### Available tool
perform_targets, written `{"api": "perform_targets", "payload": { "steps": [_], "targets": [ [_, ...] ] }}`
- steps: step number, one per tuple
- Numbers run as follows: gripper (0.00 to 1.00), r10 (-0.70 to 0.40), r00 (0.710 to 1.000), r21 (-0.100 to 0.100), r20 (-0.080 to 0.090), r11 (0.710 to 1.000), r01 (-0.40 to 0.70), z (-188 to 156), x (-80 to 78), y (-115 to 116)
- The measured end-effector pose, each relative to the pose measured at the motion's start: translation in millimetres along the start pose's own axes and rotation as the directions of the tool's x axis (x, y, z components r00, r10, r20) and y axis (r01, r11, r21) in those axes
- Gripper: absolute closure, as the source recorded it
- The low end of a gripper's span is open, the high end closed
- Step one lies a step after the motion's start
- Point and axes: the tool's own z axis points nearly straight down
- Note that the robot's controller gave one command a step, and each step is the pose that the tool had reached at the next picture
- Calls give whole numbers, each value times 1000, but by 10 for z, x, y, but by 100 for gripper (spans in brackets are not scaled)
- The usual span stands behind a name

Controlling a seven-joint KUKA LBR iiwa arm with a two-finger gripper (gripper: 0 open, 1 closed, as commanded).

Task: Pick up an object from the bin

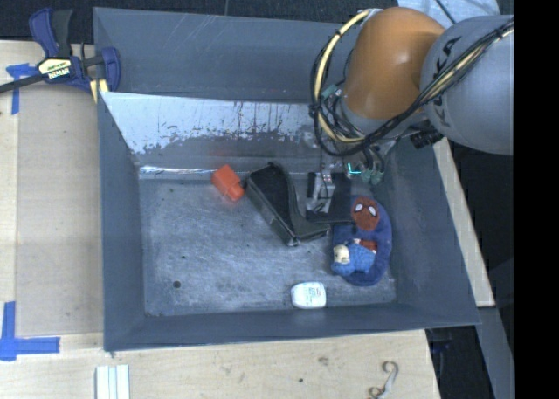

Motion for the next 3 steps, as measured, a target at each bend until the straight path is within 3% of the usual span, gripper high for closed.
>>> {"api": "perform_targets", "payload": {
  "steps": [1,2,3],
  "targets": [
    [0,144,990,-3,1,990,-144,852,238,-858],
    [100,137,991,-3,10,991,-137,804,204,-828],
    [100,105,994,0,17,994,-105,-752,338,-829]
  ]
}}
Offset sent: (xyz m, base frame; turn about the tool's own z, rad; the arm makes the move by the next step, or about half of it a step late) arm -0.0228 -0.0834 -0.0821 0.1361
